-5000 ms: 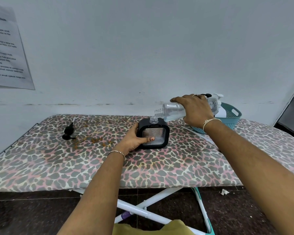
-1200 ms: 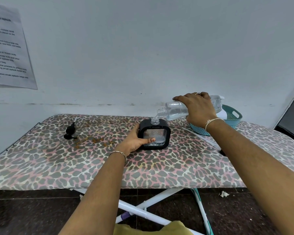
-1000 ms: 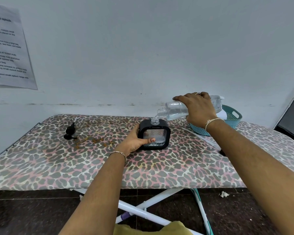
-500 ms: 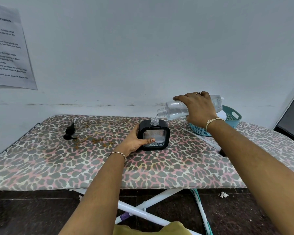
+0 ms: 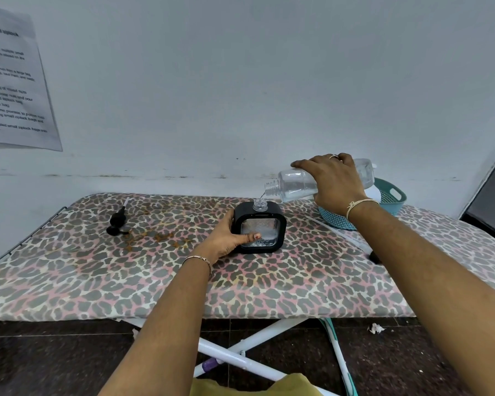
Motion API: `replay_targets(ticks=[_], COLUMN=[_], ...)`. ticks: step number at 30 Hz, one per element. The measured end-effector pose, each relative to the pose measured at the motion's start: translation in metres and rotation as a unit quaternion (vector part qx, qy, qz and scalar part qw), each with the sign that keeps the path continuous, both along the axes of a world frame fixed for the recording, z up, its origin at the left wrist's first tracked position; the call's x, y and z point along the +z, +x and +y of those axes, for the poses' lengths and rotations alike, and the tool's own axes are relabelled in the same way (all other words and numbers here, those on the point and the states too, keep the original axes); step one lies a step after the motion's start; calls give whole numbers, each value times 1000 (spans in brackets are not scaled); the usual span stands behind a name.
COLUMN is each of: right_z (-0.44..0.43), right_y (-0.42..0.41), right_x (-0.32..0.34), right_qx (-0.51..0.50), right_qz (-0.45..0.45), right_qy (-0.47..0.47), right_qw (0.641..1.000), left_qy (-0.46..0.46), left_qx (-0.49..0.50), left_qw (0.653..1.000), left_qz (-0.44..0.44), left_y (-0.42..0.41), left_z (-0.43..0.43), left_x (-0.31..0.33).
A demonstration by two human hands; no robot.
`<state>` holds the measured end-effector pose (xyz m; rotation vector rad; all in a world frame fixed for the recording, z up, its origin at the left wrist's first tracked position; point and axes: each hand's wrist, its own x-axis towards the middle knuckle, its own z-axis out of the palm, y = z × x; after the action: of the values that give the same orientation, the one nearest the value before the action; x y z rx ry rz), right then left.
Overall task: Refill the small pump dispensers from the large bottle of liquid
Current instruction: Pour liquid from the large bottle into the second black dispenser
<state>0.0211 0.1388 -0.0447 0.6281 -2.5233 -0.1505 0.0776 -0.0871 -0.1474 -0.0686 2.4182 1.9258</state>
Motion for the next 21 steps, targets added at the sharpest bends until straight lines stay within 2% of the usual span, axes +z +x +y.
replay_targets(ticks=[21], right_z=[1], right_y=[3], right_x=[2], right_qx=[3], right_qz=[8], right_qy=[4], right_qw=[1000], left_qy=[-1], left_qx=[0], left_qw=[1000], left_qz=[0], left_y=[6], left_z=[4], left_x=[5])
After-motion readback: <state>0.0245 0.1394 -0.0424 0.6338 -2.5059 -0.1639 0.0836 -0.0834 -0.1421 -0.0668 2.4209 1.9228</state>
